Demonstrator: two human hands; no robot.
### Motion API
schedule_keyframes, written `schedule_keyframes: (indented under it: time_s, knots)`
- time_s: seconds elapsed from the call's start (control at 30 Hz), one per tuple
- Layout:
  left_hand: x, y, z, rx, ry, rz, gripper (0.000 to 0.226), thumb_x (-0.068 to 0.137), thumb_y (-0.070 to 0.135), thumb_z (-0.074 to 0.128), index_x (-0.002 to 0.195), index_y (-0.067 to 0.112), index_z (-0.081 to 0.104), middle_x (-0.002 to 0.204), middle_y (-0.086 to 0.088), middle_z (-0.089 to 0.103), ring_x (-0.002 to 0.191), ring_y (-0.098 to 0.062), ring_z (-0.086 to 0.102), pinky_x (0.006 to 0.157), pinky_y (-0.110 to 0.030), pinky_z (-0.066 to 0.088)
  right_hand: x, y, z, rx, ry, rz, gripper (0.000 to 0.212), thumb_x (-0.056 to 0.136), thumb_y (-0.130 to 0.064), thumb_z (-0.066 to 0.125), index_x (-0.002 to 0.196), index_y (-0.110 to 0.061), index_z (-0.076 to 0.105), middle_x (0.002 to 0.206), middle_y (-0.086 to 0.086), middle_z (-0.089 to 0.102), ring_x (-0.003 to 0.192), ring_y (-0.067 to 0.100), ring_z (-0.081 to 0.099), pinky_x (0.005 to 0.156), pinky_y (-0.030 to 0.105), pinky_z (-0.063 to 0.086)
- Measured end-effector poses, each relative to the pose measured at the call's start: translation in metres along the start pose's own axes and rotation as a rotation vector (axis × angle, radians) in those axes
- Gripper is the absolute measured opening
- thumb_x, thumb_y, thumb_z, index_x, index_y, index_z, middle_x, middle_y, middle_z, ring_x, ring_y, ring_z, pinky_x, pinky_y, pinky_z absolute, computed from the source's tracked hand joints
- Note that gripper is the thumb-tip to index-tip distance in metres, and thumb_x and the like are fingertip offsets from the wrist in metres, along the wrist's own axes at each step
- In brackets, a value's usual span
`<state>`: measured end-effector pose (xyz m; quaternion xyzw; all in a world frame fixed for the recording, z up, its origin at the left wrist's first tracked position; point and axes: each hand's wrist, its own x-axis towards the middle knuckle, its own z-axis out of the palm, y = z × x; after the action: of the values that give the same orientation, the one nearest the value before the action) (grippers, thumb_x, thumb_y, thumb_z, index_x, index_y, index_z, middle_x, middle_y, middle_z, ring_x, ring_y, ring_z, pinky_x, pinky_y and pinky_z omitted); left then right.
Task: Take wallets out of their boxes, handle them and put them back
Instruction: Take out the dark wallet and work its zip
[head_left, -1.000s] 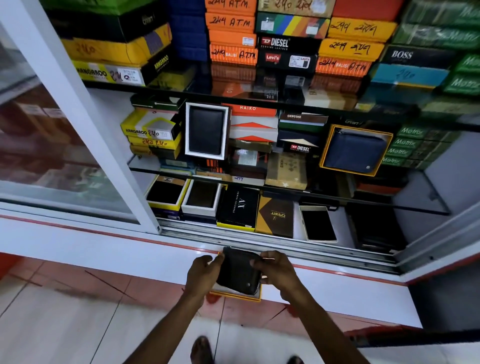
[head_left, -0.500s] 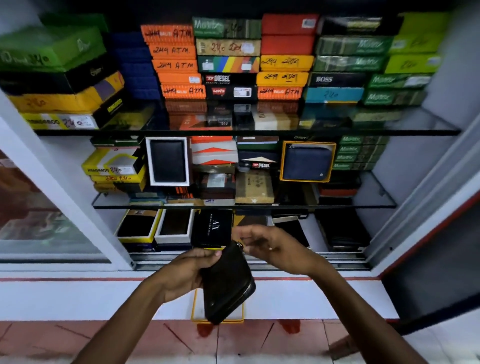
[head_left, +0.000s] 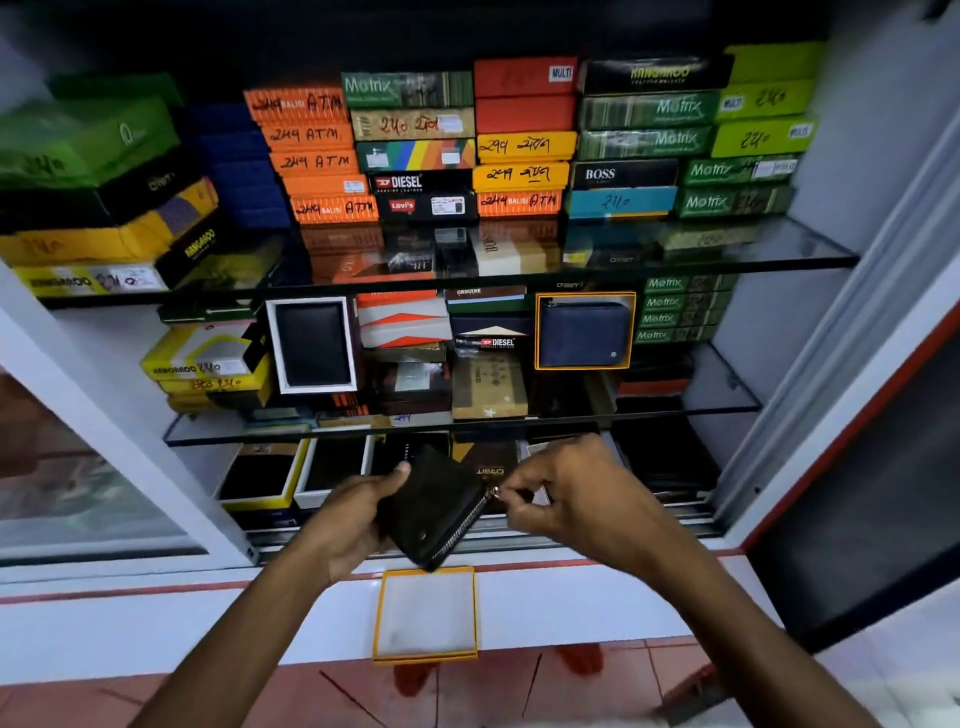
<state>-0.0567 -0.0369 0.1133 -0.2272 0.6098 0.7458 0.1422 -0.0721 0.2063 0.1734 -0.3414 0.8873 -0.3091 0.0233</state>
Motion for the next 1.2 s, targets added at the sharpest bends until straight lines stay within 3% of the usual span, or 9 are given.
schedule_keyframes:
  time_s: [0.07, 0.23, 0.33, 0.43, 0.57, 0.73, 0.83, 0.97, 1.2]
  knots:
    - [0.002, -0.002, 0.008, -0.045, 0.037, -0.011, 0.041, 0.093, 0.03, 0.056, 0.115, -0.004, 0.063, 0.11, -0.022, 0.071, 0.098, -0.033, 0.068, 0.07, -0.039, 0.059, -0.006, -0.003, 0.003, -0.039, 0.037, 0.034, 0.012, 0.08, -0.024, 0.06, 0.07, -0.019, 0.064, 0.066, 0.0, 0.067, 0.059, 0.013, 0.059, 0.057, 0.031, 0.052]
    - [-0.003, 0.001, 0.004, -0.025, -0.134, -0.106, 0.056, 0.072, 0.034, 0.08, 0.114, 0.001, 0.065, 0.092, -0.015, 0.069, 0.071, -0.024, 0.064, 0.055, -0.031, 0.054, -0.001, 0.021, 0.001, 0.029, 0.268, 0.206, 0.019, 0.086, -0.026, 0.06, 0.067, -0.026, 0.056, 0.057, -0.018, 0.057, 0.051, 0.004, 0.048, 0.052, 0.023, 0.037]
    - [-0.009, 0.002, 0.0, -0.001, -0.314, -0.173, 0.055, 0.052, 0.029, 0.093, 0.097, 0.006, 0.072, 0.081, -0.012, 0.072, 0.068, -0.022, 0.067, 0.055, -0.03, 0.056, 0.003, 0.03, 0.001, 0.012, 0.315, 0.21, 0.019, 0.091, -0.021, 0.058, 0.075, -0.012, 0.058, 0.059, 0.002, 0.053, 0.051, 0.008, 0.041, 0.054, 0.033, 0.039]
    - [-0.012, 0.001, 0.012, -0.056, -0.206, -0.199, 0.041, 0.064, 0.021, 0.083, 0.098, 0.004, 0.068, 0.075, -0.011, 0.074, 0.06, -0.018, 0.07, 0.051, -0.026, 0.058, 0.002, 0.029, 0.002, 0.006, 0.267, 0.21, 0.018, 0.095, -0.021, 0.055, 0.086, -0.009, 0.064, 0.073, 0.009, 0.069, 0.07, 0.02, 0.067, 0.067, 0.04, 0.052]
    - [-0.012, 0.006, 0.027, -0.185, -0.052, -0.188, 0.038, 0.065, 0.018, 0.079, 0.097, 0.0, 0.068, 0.075, -0.014, 0.074, 0.05, -0.018, 0.069, 0.04, -0.023, 0.056, -0.007, 0.013, -0.001, -0.052, 0.263, 0.209, 0.021, 0.098, -0.024, 0.053, 0.098, -0.016, 0.072, 0.088, 0.006, 0.075, 0.082, 0.019, 0.07, 0.075, 0.039, 0.057]
    - [-0.013, 0.016, 0.05, -0.283, 0.025, -0.122, 0.028, 0.079, 0.013, 0.074, 0.101, 0.0, 0.065, 0.07, -0.014, 0.074, 0.049, -0.019, 0.07, 0.035, -0.022, 0.053, -0.016, -0.004, 0.016, -0.056, 0.4, 0.205, 0.02, 0.092, -0.016, 0.058, 0.073, -0.018, 0.059, 0.06, -0.003, 0.055, 0.055, 0.01, 0.052, 0.055, 0.029, 0.044]
    - [-0.015, 0.023, 0.073, -0.32, 0.035, -0.073, 0.014, 0.082, 0.012, 0.071, 0.09, 0.003, 0.064, 0.064, -0.011, 0.073, 0.053, -0.017, 0.07, 0.04, -0.025, 0.057, -0.017, -0.014, 0.032, 0.067, 0.517, 0.228, 0.013, 0.083, -0.006, 0.067, 0.074, -0.015, 0.067, 0.058, 0.0, 0.063, 0.06, 0.015, 0.059, 0.052, 0.021, 0.045]
    - [-0.014, 0.029, 0.091, -0.412, 0.033, -0.013, 0.009, 0.085, 0.011, 0.068, 0.087, 0.006, 0.061, 0.053, -0.01, 0.071, 0.047, -0.016, 0.07, 0.046, -0.026, 0.059, -0.021, -0.025, 0.042, 0.203, 0.54, 0.261, 0.013, 0.081, -0.006, 0.071, 0.091, -0.013, 0.076, 0.051, -0.023, 0.057, 0.054, -0.015, 0.056, 0.05, 0.0, 0.036]
    - [-0.017, 0.018, 0.094, -0.554, -0.011, 0.019, 0.01, 0.087, 0.01, 0.065, 0.093, 0.002, 0.062, 0.066, -0.014, 0.075, 0.083, -0.026, 0.069, 0.073, -0.039, 0.058, -0.021, 0.003, 0.038, 0.047, 0.656, 0.255, 0.009, 0.086, -0.018, 0.069, 0.091, -0.022, 0.075, 0.062, -0.018, 0.051, 0.052, -0.009, 0.043, 0.056, 0.004, 0.032]
